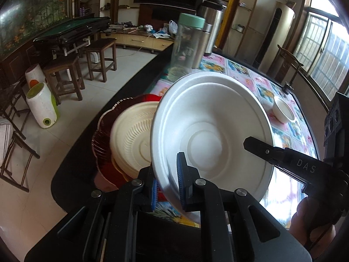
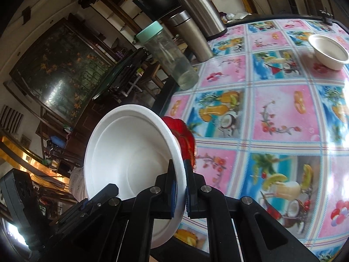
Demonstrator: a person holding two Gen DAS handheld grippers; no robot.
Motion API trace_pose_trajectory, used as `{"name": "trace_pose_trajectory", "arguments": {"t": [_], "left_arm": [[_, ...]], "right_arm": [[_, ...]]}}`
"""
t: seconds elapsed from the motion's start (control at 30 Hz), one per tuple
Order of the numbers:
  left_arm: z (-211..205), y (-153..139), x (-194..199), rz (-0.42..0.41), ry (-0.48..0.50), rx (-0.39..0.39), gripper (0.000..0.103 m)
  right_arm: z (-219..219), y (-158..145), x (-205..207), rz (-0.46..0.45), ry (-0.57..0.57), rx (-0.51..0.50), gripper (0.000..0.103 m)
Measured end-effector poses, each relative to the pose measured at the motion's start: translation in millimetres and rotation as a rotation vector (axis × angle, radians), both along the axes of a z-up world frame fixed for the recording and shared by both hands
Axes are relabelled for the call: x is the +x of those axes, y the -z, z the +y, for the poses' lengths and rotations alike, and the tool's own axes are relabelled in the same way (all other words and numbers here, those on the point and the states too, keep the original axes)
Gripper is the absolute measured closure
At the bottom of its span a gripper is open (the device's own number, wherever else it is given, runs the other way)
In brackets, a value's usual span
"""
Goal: Organize plates and bowls
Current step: 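Lower both white paper bowls into the red plate stack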
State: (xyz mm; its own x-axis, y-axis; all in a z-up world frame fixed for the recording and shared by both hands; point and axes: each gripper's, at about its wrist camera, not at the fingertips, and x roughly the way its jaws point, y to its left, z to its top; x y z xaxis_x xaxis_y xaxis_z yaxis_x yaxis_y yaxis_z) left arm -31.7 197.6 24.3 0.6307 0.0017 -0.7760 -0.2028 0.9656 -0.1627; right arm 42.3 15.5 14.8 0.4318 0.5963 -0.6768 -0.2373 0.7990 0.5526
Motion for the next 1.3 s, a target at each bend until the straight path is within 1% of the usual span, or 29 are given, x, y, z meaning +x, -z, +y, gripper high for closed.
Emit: {"name": "trace_pose_trajectory", "arguments": {"t": [0.3,0.53,0.83,1.03,1.3], "left_arm": [[31,7,6,0.011,-0.078,0.005,0.09],[49,19,15,0.037,-0.116,0.003,0.09],[49,36,29,0.086,-0.104,-0.004,0.09],[49,43,37,0.103,-0.101,-0.007,0.09],[55,44,44,0.103,-0.114,0.007,0.09]], "right_arm": [[41,11,16,0.022,-0.046,-0.003,0.096],[65,27,27,0.049,-0.067,-0.027,0.095],[71,48,37,0.083,-0.055,-0.056,0.095],[70,46,40,0.058,-0.044,-0.071,0.095],[75,44,42,0.025,-0.043,-0.088,0.095]]}}
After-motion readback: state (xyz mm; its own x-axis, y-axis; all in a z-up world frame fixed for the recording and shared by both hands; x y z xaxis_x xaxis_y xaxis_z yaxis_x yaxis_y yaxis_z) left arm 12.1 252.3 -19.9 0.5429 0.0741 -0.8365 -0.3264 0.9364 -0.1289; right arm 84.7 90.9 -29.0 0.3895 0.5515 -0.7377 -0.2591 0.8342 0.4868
